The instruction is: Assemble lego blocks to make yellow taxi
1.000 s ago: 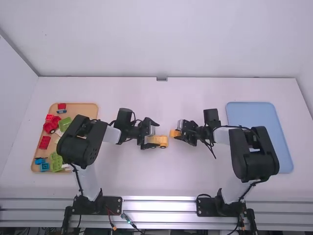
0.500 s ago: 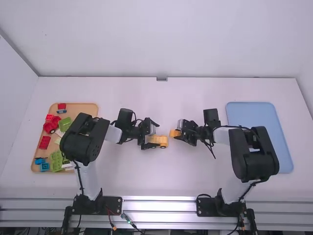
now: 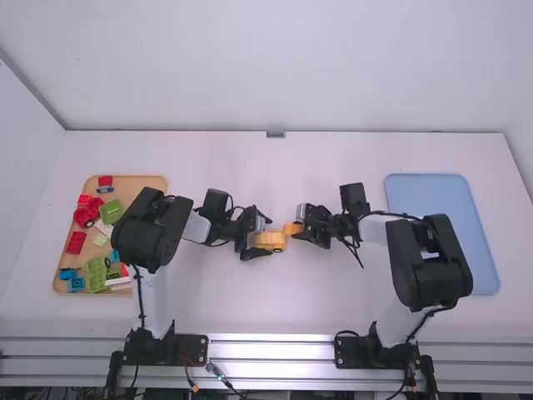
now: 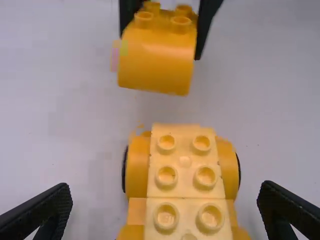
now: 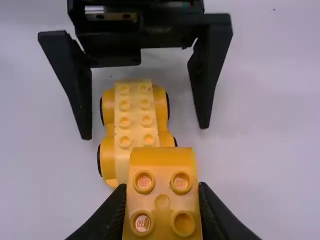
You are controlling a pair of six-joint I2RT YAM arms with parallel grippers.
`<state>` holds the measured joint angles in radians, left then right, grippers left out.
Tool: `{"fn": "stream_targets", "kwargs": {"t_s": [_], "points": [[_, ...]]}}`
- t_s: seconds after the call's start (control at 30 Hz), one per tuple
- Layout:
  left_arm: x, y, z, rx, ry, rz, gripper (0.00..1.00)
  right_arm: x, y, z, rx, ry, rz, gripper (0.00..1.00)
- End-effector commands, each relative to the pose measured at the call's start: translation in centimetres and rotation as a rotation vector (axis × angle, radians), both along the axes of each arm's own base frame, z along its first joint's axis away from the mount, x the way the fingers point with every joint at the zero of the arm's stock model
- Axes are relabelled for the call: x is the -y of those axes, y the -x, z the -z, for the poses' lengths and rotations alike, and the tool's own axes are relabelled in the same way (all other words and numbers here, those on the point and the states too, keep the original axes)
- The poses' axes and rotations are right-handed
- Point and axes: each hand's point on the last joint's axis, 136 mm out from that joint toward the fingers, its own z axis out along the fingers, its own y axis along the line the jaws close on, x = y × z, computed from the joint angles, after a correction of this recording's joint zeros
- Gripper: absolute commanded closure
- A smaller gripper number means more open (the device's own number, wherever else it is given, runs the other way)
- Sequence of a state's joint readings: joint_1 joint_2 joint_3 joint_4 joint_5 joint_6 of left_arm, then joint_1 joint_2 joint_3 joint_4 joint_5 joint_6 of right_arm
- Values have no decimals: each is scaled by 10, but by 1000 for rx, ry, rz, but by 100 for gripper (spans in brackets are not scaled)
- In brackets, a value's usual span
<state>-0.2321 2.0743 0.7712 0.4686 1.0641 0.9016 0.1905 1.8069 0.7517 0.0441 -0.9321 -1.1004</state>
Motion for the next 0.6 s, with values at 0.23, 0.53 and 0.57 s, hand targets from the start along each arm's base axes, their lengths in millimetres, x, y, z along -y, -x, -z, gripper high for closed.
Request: {"fn": "stream_targets", "kwargs": {"t_s": [0.23, 0.53, 0.57], "points": [[-3, 20, 8, 32, 9, 51, 3, -15, -4, -17, 50, -21, -39, 82], [-3, 20, 10, 37, -4, 45, 25, -26, 5, -17, 43, -20, -76, 82], [-3, 19, 10, 36, -4, 45, 25, -26, 5, -16, 42, -20, -79, 82]]}}
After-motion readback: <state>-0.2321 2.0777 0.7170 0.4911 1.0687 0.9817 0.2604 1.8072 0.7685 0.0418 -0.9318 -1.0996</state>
